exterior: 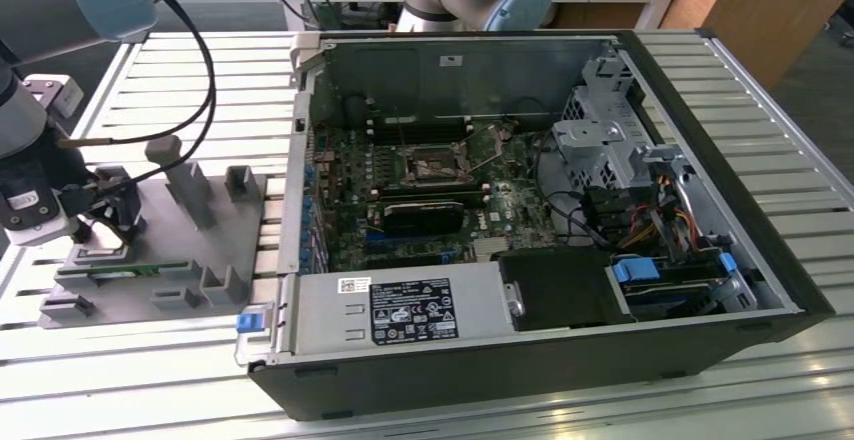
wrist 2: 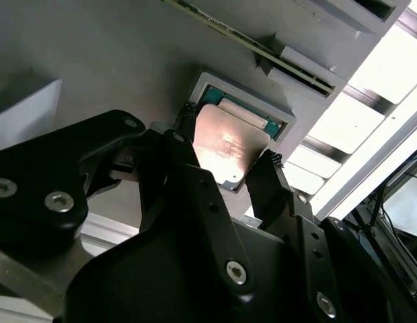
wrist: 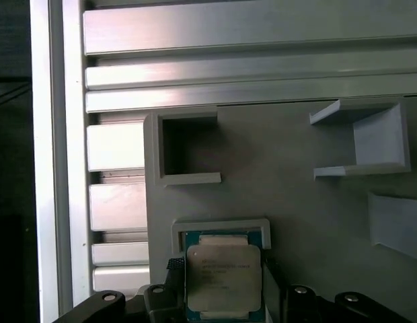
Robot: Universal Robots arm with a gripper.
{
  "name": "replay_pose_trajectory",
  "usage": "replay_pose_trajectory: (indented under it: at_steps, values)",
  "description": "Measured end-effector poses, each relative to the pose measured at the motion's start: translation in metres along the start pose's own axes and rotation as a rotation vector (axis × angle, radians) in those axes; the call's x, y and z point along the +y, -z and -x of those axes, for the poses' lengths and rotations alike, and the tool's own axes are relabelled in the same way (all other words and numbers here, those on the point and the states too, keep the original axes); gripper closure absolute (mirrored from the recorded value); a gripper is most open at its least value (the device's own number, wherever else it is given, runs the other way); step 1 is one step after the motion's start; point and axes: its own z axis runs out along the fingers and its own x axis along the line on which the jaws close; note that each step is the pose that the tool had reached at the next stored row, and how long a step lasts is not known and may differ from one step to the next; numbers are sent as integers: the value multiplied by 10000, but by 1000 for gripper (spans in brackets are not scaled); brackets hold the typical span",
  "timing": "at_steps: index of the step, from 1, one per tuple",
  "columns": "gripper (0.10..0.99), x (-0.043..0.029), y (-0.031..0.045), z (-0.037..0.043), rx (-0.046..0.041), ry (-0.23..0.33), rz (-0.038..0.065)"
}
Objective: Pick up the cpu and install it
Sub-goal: 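Pick up the cpu and move it towards the insertion slot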
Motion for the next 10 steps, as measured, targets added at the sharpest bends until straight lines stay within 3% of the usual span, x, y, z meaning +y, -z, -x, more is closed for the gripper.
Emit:
replay_pose_trajectory:
  at_steps: [2, 10]
  values:
    - [506, -2, -4, -5, 9, 106, 55]
    - [522, -2, -7, -12, 12, 131, 52]
